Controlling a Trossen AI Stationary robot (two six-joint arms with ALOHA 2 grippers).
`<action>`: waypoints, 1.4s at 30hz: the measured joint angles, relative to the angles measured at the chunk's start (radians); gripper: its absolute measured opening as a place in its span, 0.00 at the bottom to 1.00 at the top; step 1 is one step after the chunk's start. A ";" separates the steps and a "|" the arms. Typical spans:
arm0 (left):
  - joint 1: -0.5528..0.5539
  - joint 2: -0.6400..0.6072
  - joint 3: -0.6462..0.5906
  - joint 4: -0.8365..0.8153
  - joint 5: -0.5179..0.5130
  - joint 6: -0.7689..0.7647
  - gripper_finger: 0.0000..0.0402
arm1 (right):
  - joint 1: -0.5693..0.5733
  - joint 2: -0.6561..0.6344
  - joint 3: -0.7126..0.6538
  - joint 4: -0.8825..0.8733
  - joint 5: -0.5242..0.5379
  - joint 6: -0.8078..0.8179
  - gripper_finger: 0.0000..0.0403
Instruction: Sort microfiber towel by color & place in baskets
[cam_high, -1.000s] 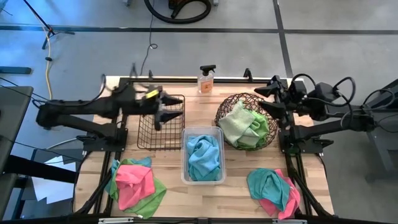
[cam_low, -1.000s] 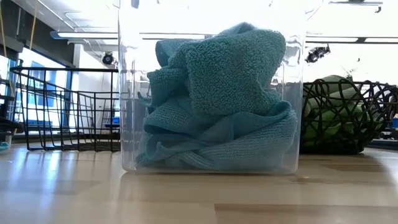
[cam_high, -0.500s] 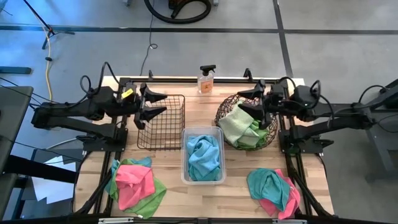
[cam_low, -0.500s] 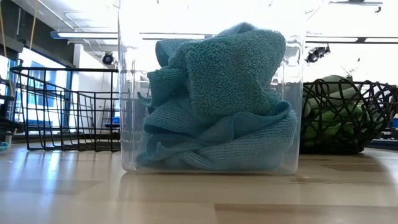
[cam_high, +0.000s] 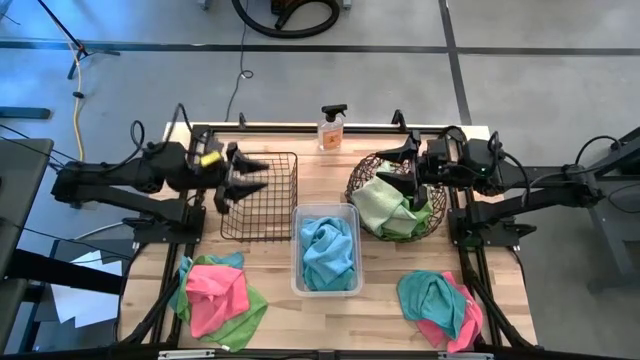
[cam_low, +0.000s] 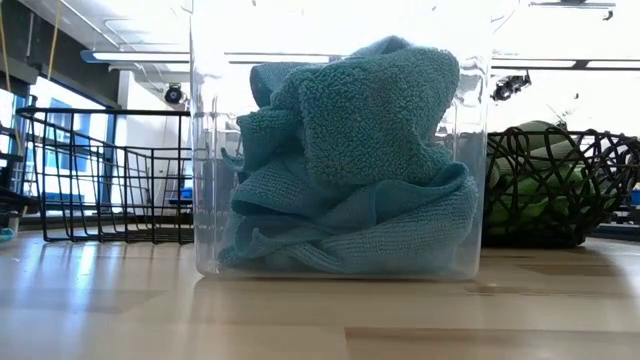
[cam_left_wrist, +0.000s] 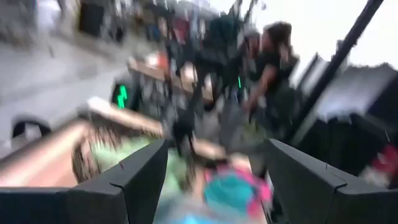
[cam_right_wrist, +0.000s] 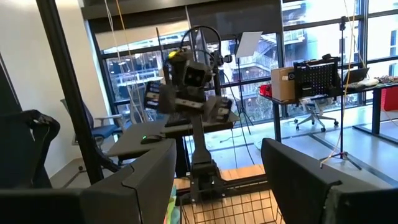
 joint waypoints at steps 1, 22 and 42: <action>-0.022 0.010 0.024 -0.068 0.002 -0.011 0.64 | 0.000 0.000 0.000 -0.003 0.000 0.000 0.59; -0.772 0.496 0.280 -1.055 0.173 -0.436 0.64 | 0.000 0.000 0.000 -0.067 0.013 -0.026 0.59; -0.911 0.608 -0.007 -0.846 0.153 -0.492 0.64 | 0.000 0.000 0.000 -0.178 0.016 0.027 0.59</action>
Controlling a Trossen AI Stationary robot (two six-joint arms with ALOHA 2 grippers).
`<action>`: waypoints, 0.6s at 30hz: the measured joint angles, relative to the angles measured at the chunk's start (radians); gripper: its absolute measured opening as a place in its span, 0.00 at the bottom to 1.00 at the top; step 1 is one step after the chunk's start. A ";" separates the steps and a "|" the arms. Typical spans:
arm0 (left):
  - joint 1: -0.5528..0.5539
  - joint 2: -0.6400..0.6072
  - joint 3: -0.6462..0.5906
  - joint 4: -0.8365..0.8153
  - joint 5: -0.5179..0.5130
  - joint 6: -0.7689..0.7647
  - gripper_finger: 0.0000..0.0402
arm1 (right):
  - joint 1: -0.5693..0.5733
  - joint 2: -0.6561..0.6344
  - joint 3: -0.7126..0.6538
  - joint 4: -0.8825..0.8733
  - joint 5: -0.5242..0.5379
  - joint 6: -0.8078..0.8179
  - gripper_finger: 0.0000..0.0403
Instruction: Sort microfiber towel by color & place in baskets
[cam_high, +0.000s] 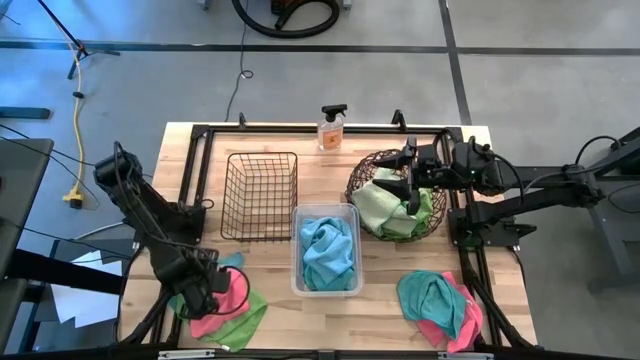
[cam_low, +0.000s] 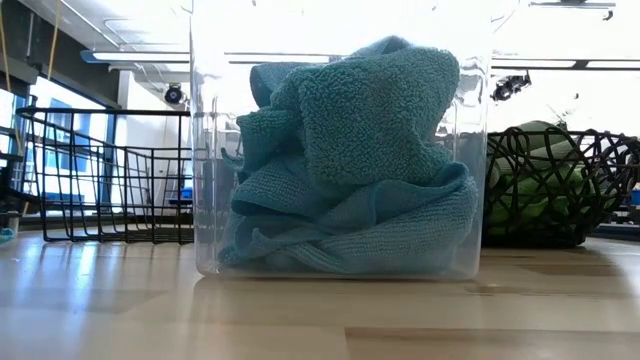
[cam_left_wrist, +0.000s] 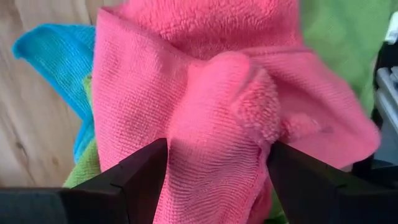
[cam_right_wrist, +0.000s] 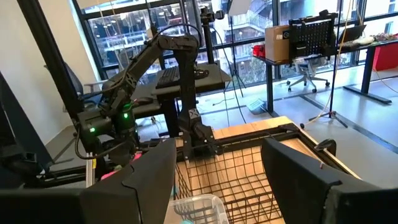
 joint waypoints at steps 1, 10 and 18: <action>-0.001 0.000 -0.008 0.001 -0.002 0.000 0.64 | 0.000 0.000 0.000 -0.001 0.000 0.000 0.59; 0.001 -0.002 -0.064 -0.001 -0.006 -0.044 0.61 | 0.000 0.000 0.000 -0.003 -0.004 0.000 0.59; 0.002 -0.049 -0.030 -0.002 0.009 -0.045 0.09 | 0.000 0.000 0.000 -0.011 -0.004 -0.001 0.59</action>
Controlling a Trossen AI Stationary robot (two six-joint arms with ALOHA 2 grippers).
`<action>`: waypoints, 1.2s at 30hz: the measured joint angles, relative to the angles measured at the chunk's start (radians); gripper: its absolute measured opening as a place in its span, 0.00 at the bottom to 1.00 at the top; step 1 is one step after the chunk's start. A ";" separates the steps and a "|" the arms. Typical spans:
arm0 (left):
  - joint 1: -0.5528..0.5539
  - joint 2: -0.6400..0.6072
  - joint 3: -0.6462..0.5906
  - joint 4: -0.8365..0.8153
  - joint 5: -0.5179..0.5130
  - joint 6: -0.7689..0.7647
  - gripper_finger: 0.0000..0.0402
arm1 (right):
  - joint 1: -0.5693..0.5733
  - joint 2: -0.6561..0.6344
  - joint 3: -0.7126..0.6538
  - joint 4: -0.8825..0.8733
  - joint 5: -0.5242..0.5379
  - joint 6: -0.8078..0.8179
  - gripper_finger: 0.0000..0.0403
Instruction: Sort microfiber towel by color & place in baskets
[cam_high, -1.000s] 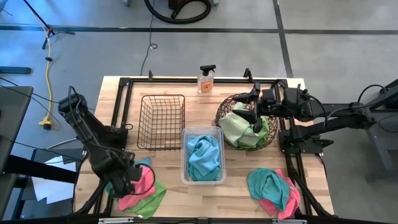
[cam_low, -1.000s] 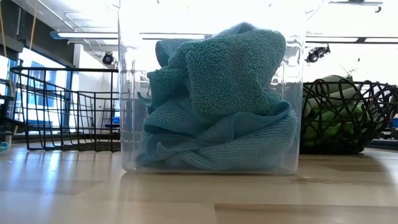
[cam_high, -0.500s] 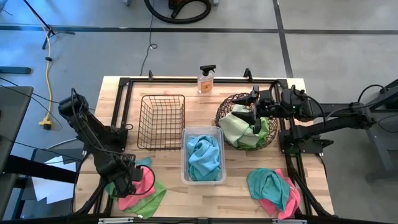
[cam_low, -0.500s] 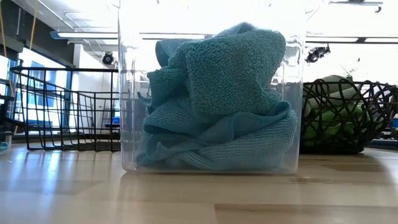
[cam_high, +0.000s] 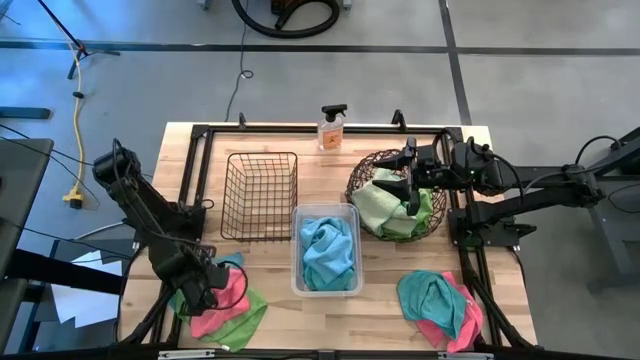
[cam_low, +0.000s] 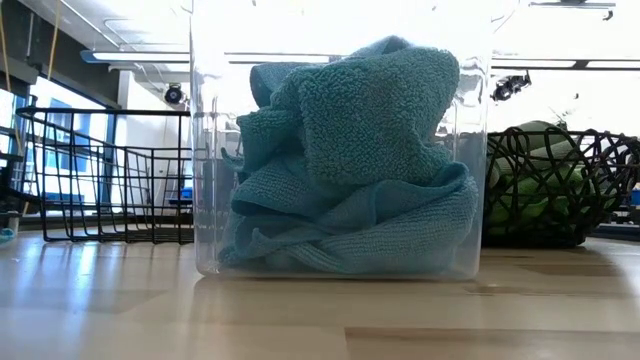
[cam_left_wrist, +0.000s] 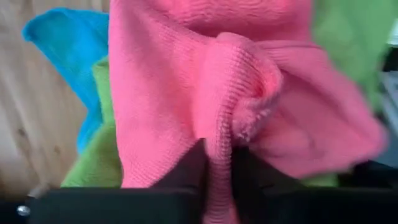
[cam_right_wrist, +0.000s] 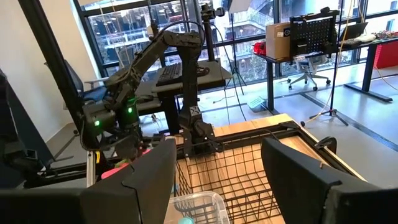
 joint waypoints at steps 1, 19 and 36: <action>0.002 -0.016 0.003 -0.002 0.014 -0.006 0.05 | 0.000 0.000 0.000 0.000 0.000 0.000 0.59; 0.229 -0.451 0.318 -0.014 -0.066 -0.107 0.00 | 0.000 0.000 0.000 -0.005 0.002 0.000 0.59; 0.595 -0.417 0.654 0.073 -0.344 0.461 0.00 | 0.000 0.000 0.000 0.010 0.009 0.001 0.59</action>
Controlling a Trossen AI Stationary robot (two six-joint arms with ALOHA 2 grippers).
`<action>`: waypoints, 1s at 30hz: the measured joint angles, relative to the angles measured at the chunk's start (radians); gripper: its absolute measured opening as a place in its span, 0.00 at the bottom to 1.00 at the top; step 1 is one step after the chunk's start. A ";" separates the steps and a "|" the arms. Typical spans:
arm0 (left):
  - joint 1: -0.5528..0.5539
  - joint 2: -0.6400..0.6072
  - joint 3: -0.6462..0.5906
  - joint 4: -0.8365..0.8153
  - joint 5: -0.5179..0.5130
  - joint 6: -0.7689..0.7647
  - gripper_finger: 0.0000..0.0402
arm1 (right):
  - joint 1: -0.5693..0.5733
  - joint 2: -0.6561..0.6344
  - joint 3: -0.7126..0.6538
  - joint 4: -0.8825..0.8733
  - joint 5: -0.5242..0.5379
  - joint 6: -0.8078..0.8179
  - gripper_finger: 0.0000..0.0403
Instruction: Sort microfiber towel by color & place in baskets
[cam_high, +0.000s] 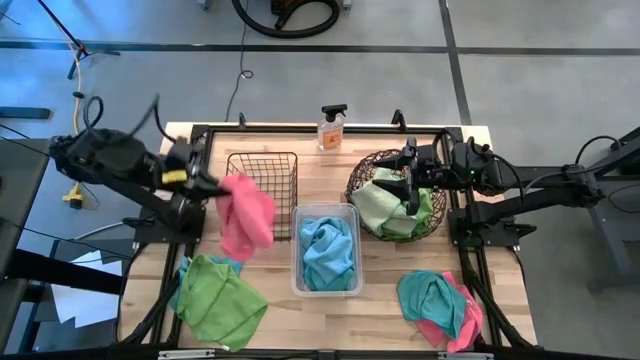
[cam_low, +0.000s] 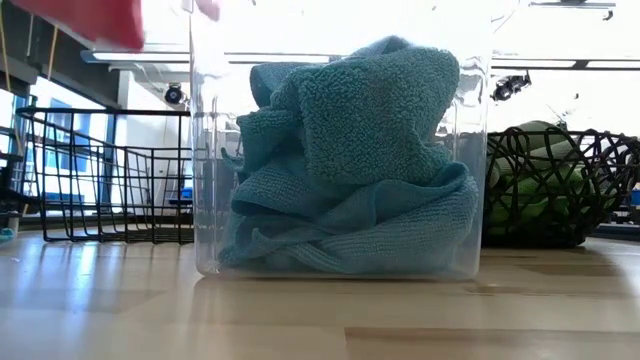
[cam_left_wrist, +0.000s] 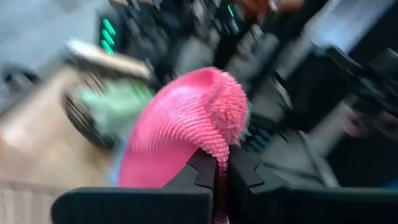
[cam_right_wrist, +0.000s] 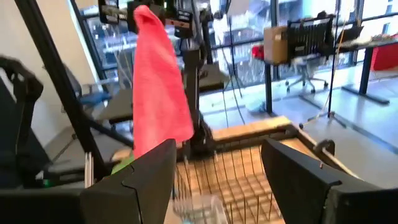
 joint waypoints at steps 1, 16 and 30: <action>0.020 0.003 0.000 0.030 -0.020 0.041 0.00 | 0.000 0.001 0.000 0.018 0.006 0.005 0.59; 0.367 0.268 -0.001 0.410 0.237 0.479 0.00 | 0.001 0.153 0.000 0.372 -0.066 0.017 0.59; 0.435 0.262 -0.251 0.804 0.367 0.386 0.00 | 0.001 0.164 0.078 0.340 -0.053 -0.084 0.59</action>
